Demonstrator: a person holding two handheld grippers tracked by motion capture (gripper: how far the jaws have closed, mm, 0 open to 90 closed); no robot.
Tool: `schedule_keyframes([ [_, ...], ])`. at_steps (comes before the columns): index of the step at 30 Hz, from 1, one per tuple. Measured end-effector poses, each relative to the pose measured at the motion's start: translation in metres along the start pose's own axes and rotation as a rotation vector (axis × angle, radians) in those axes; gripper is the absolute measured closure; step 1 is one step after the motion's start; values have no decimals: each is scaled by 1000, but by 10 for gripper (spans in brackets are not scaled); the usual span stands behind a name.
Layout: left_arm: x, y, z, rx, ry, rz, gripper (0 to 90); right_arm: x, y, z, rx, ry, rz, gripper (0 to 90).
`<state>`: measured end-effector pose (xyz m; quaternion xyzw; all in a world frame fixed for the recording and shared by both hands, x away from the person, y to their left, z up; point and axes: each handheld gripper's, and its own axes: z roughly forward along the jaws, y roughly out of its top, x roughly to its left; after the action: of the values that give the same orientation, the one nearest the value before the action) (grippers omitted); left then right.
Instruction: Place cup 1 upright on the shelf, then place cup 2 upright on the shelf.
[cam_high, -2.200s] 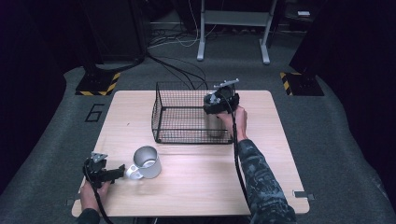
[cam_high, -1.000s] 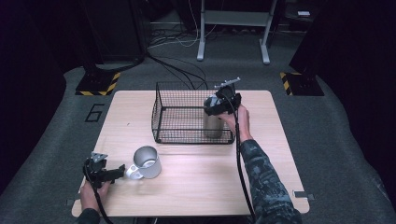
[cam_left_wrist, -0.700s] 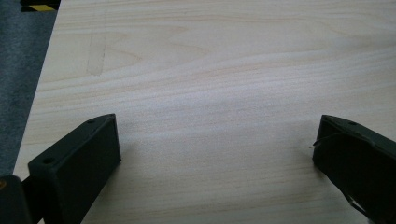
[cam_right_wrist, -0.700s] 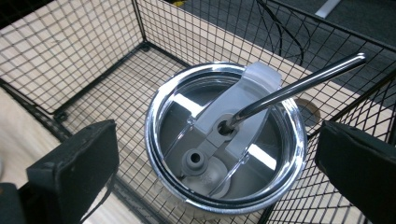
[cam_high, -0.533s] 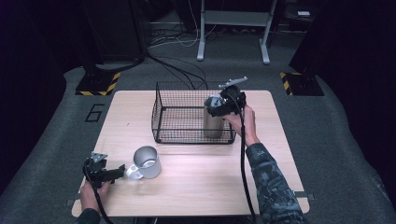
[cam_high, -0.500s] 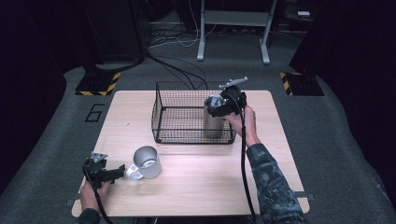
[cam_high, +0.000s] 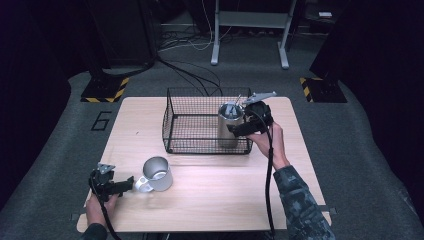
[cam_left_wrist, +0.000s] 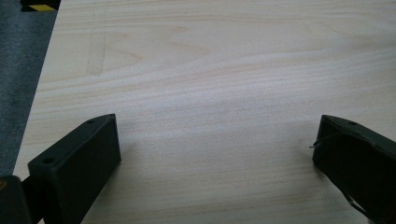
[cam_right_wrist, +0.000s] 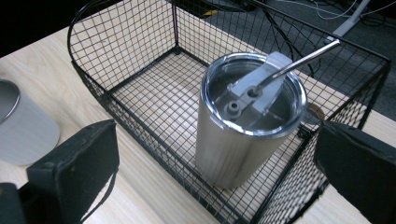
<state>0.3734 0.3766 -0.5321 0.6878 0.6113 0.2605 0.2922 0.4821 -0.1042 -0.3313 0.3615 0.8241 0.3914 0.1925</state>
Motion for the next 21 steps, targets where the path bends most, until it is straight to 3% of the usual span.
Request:
schedule_keyframes([
  [7,0,0,0,0,0,0,6,3,-24,-14,-6,2,6,0],
  [15,0,0,0,0,0,0,6,7,-62,-28,-9,6,46,0],
  [21,0,0,0,0,1,0,6,5,-91,-29,1,-1,93,0],
])
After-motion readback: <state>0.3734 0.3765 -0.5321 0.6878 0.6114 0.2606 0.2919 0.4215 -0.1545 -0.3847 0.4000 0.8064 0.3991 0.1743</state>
